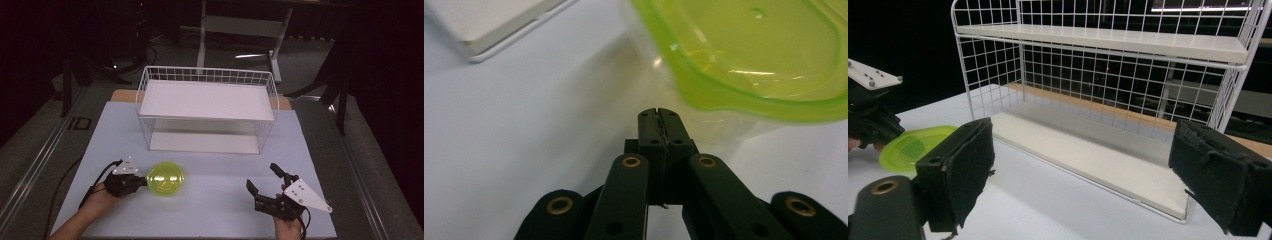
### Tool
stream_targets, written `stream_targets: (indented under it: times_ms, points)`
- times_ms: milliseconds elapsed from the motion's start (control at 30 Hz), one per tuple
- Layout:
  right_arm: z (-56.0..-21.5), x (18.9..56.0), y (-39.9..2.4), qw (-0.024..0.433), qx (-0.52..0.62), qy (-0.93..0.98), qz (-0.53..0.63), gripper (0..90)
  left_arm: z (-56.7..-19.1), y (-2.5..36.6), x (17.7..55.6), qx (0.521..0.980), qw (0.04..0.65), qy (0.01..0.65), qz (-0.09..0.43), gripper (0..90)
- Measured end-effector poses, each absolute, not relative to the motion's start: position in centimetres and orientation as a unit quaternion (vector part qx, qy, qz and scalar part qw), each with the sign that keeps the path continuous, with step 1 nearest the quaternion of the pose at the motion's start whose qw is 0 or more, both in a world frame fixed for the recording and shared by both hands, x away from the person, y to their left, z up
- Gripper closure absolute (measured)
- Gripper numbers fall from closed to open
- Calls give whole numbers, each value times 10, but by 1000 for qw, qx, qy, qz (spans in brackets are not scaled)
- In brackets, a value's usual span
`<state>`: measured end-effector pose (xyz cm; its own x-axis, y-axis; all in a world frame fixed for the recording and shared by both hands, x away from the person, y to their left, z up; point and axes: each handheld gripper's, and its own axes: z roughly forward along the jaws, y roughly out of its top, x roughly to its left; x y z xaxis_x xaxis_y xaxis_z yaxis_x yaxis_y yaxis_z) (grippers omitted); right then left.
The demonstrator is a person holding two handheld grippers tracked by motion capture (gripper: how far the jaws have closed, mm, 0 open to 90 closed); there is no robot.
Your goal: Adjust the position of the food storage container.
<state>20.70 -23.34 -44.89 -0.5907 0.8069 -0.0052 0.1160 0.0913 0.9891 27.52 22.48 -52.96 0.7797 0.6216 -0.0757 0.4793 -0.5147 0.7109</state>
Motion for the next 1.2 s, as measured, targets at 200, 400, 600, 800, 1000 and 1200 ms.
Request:
stream_targets:
  times_ms: [200, 400, 600, 800, 1000, 1200]
  points:
    - [-450, 207, -231, 294, 340, 681, 578, 110, -531, 208, 273, 871, 377, 304, 80, 900]
    - [-450, 207, -229, 291, 337, 685, 576, 110, -530, 187, 273, 877, 377, 290, 65, 900]
    - [-452, 207, -228, 286, 338, 688, 574, 110, -532, 165, 277, 882, 376, 278, 51, 900]
    - [-452, 208, -229, 282, 340, 689, 575, 110, -533, 149, 282, 885, 375, 271, 49, 900]
    - [-453, 209, -229, 281, 339, 690, 575, 110, -528, 161, 278, 880, 378, 284, 52, 900]
    - [-454, 210, -227, 275, 339, 692, 574, 110, -529, 162, 278, 878, 378, 288, 49, 900]
